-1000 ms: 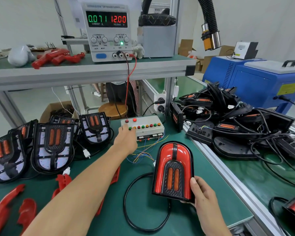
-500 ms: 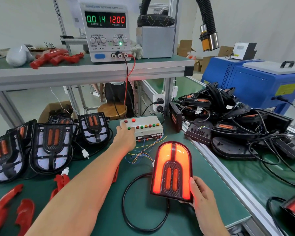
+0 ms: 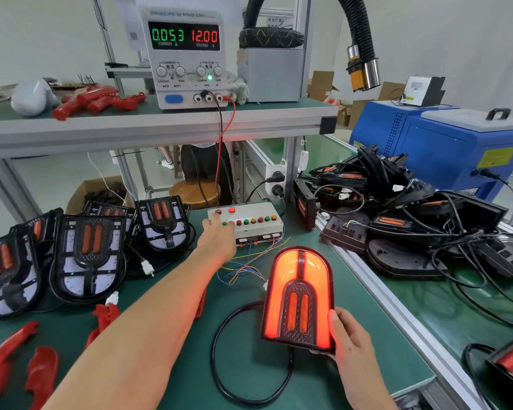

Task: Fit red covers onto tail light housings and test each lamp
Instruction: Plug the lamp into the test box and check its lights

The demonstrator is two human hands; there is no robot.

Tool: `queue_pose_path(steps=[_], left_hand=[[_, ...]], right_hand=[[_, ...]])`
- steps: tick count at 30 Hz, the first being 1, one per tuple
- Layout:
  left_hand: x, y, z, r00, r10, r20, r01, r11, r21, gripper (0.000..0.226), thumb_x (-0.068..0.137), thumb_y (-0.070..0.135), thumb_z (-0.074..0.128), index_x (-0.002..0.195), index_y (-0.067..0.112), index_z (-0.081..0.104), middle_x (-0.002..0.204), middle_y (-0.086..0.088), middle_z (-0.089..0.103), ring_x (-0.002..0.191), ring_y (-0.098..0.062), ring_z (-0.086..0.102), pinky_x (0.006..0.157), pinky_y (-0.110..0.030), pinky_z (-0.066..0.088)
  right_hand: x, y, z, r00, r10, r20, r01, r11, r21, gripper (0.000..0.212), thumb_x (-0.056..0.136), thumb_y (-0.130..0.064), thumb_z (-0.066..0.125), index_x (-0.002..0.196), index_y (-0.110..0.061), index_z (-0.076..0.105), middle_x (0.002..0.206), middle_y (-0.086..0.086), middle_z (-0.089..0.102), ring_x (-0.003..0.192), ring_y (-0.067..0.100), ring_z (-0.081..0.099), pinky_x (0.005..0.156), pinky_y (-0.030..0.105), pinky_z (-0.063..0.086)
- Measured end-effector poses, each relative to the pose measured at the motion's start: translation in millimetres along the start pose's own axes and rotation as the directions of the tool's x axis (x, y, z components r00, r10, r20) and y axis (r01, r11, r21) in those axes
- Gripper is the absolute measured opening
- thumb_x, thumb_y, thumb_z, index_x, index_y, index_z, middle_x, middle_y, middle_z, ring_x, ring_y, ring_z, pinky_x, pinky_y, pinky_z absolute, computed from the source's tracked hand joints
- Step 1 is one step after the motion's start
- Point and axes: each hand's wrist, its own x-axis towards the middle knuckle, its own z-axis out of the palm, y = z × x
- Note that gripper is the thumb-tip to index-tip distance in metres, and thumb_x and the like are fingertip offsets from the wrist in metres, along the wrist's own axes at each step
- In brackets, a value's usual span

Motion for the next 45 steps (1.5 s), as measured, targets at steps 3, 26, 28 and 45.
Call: queue_pose_path(steps=[3,26,28,45], left_hand=[[-0.8,2.6,-1.7,1.0,-0.007,0.006,0.007,1.0,0.004,0.056,0.095,0.009,0.053,0.15,0.017,0.043,0.157,-0.02,0.017,0.135,-0.038,0.029,0.099,-0.045,0.047],[32.4,64.4,14.2,0.988,0.141,0.057,-0.142,0.99,0.02,0.079,0.091,0.019,0.056,0.16,0.033,0.021,0.169,-0.015,0.003,0.155,-0.038,-0.007,0.12,-0.069,0.0],[32.0,64.9,13.0,0.988,0.132,0.078,-0.133,0.991,-0.003,0.078,0.091,0.016,0.053,0.16,0.034,0.021,0.169,-0.015,0.002,0.155,-0.038,-0.009,0.12,-0.07,-0.001],[31.3,60.7,12.8,0.988,0.111,0.111,-0.111,0.994,-0.009,0.085,0.092,0.007,0.051,0.161,0.04,0.015,0.169,-0.014,-0.009,0.154,-0.041,-0.019,0.118,-0.07,-0.007]], right_hand=[[-1.3,-2.2,0.4,1.0,0.008,0.019,-0.008,1.0,0.007,0.025,0.104,-0.031,0.048,0.107,-0.016,0.068,0.092,0.011,0.077,0.084,0.028,0.075,0.065,0.037,0.062],[4.2,-0.1,-3.1,1.0,0.003,-0.025,-0.002,1.0,0.008,0.022,0.103,-0.022,0.051,0.103,-0.011,0.07,0.09,0.019,0.075,0.085,0.04,0.072,0.082,0.059,0.057],[3.7,0.6,-3.2,1.0,0.011,-0.028,-0.011,1.0,-0.014,0.022,0.104,-0.021,0.05,0.104,-0.012,0.07,0.089,0.018,0.076,0.085,0.039,0.072,0.078,0.056,0.061],[2.7,-1.6,-1.0,1.0,0.008,-0.012,-0.008,0.999,-0.031,0.025,0.104,-0.025,0.049,0.105,-0.009,0.068,0.087,0.014,0.076,0.081,0.029,0.074,0.077,0.046,0.061]])
